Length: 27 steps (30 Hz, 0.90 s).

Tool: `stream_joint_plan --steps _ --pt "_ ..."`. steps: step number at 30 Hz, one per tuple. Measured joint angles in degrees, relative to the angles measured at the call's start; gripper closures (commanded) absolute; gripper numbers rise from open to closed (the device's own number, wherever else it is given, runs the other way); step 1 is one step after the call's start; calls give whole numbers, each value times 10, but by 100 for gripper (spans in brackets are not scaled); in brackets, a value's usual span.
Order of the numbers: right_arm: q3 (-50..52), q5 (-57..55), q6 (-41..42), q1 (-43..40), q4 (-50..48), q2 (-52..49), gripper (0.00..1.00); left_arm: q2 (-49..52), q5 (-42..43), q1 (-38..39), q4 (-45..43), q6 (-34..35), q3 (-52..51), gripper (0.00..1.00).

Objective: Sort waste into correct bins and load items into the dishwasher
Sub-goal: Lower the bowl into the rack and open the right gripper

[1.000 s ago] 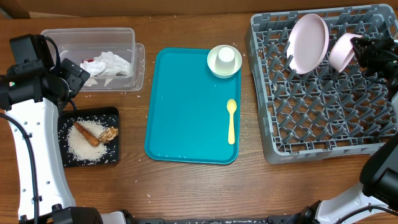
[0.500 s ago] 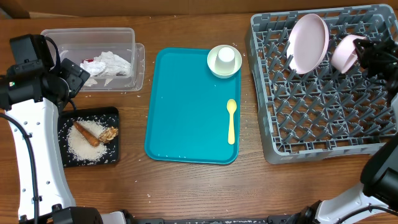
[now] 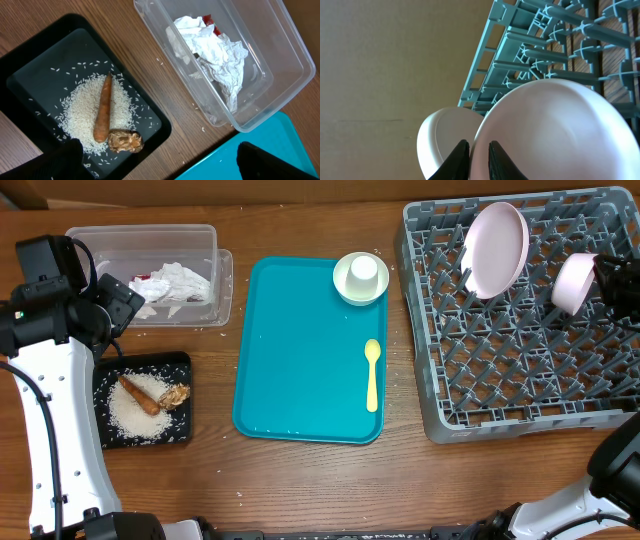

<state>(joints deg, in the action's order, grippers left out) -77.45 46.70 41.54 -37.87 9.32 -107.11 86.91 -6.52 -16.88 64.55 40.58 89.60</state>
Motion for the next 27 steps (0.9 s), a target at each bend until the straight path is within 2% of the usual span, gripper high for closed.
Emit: stream_joint_plan --steps 3,6,12,22,27 --pt "0 1 -1 -2 3 0 90 0 0 0 0 0 0 0" --pt "-6 4 -4 -4 18 0 91 0 0 0 0 0 0 0" --pt "-49 -19 -10 -16 105 0 95 0 0 0 0 0 0 0" --pt "-143 -175 -61 -23 308 0 96 0 0 0 0 0 0 0" --pt "-180 -260 -75 -23 386 -1 92 0 0 0 0 0 0 0"
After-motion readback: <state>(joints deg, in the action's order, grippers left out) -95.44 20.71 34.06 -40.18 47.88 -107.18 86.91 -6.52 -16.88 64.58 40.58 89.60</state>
